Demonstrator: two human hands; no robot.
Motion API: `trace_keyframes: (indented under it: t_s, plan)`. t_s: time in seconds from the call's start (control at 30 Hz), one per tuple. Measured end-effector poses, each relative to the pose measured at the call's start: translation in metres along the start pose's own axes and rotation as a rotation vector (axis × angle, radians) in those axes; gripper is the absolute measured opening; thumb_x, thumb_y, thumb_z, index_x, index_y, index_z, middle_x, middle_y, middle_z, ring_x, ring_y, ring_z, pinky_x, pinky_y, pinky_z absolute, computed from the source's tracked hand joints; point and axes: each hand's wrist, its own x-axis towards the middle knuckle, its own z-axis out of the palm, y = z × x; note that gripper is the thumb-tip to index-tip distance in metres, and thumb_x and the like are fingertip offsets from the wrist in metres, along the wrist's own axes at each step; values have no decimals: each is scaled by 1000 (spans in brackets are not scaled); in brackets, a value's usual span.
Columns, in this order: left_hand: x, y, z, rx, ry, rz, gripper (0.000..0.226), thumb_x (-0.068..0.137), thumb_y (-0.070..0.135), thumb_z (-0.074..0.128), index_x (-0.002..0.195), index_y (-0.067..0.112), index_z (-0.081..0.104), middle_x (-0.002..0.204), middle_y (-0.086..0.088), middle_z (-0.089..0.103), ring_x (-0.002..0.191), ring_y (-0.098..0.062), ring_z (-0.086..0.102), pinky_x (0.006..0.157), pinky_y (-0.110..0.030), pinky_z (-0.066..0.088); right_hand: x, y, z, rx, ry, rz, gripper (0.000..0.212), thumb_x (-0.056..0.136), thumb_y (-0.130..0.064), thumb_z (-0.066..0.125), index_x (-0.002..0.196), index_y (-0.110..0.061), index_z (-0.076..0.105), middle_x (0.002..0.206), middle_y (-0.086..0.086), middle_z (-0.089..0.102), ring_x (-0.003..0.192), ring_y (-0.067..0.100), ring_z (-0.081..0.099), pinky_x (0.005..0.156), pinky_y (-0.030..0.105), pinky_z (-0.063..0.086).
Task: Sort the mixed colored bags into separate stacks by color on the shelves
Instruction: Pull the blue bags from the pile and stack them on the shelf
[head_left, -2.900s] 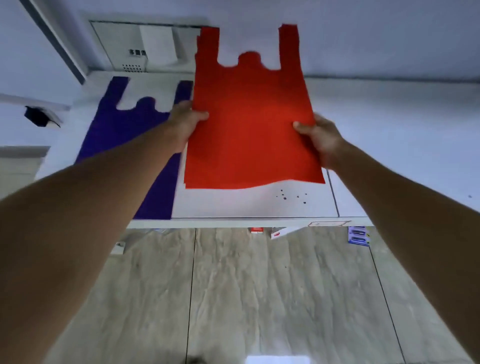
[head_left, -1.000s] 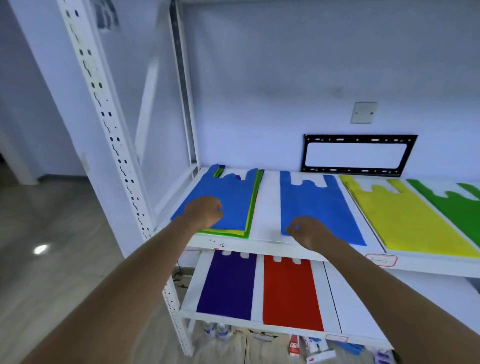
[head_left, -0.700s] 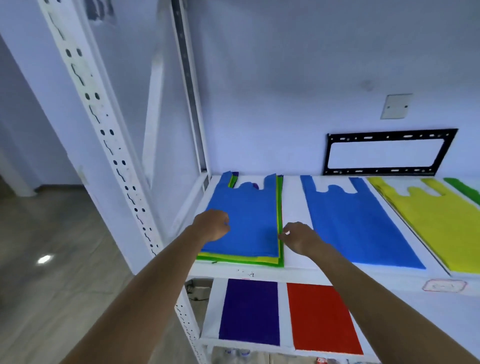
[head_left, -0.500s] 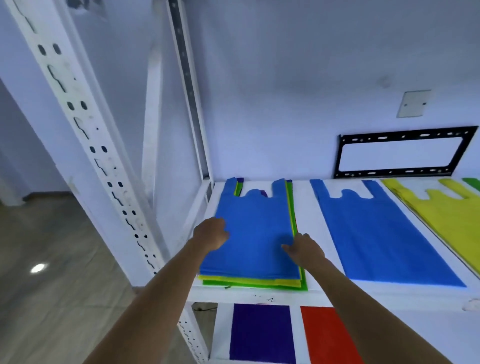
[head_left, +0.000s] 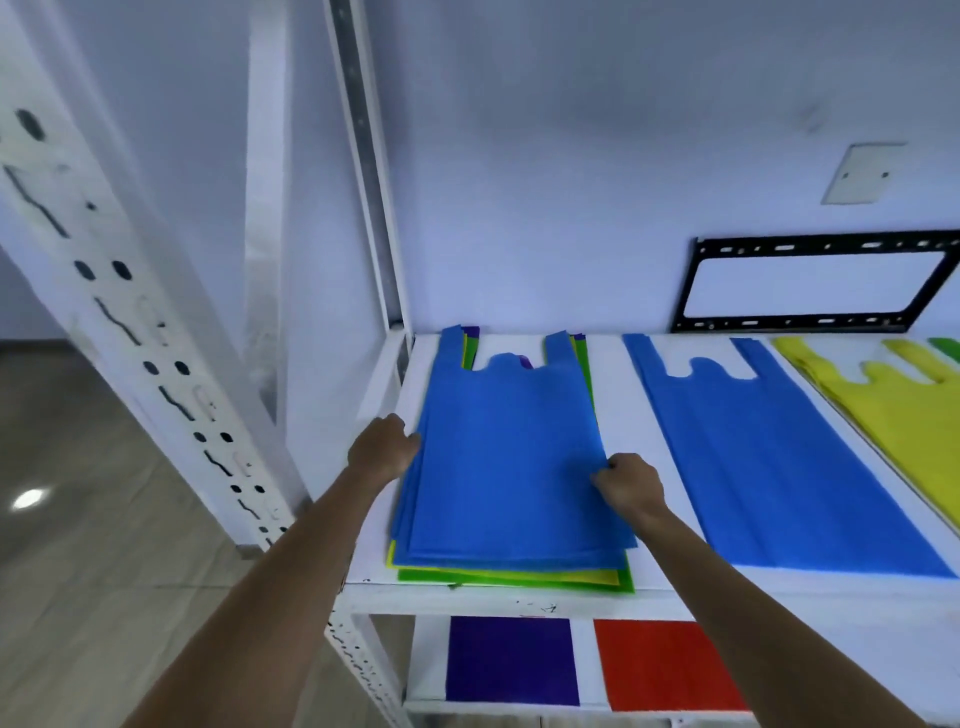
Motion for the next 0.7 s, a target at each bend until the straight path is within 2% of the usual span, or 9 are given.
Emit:
trace_keyframes:
  t_s: [0.13,0.23,0.3,0.37,0.5,0.53,0.6,0.63,0.7]
  plan:
    - [7,3,1,-11,76,26,41,97,30,40,127,5,52,129,-12,56,116,-29,55,86,-33,43,-2,7,-7,215,-12,91,27,87,-17,48,64,-9,38,65,3,42,57,18,37,51,27,26]
    - [10,7,-1,-42,112,53,36,96,26,41,122,7,56,121,-10,61,110,-28,57,81,-32,43,-6,9,-8,381,-102,137,21,87,-23,58,80,-4,53,84,9,56,75,25,54,64,32,42]
    - [9,10,0,-76,114,78,25,95,23,41,105,12,61,105,-10,66,92,-25,60,73,-31,42,-4,11,-9,450,-137,168,17,84,-18,66,87,-3,59,95,13,63,90,32,61,76,38,50]
    - [10,13,3,-91,99,105,16,94,22,43,84,16,54,82,-10,60,73,-22,51,65,-31,37,-3,16,-10,425,-109,180,11,84,-14,65,87,-4,61,99,17,65,95,36,63,82,41,53]
    - [9,14,14,-75,-26,131,40,94,32,48,61,14,35,62,-3,38,61,-19,40,61,-30,32,-6,26,-11,376,41,170,16,84,-9,55,95,-1,63,100,20,65,92,37,62,81,44,53]
    - [7,15,17,-39,-46,137,42,94,34,49,61,12,36,66,-3,39,65,-20,44,61,-30,33,-8,26,-11,402,24,169,16,84,-8,55,95,0,62,100,20,65,92,38,62,81,45,53]
    - [2,17,23,92,-37,164,34,96,36,47,78,8,54,92,-6,47,93,-25,52,71,-35,42,-10,24,-9,451,-46,170,18,82,-8,59,98,1,61,101,20,65,95,38,62,83,46,53]
    - [1,17,27,159,-11,182,36,97,37,44,92,5,60,108,-9,47,107,-27,49,80,-38,44,-12,22,-8,450,-72,163,19,82,-8,61,99,1,61,102,19,65,94,37,62,82,45,53]
    - [-2,16,34,256,53,239,45,99,42,38,108,4,61,125,-12,44,119,-28,42,92,-39,42,-13,17,-4,437,-89,131,21,81,-8,64,101,-1,61,102,14,65,92,33,61,82,41,52]
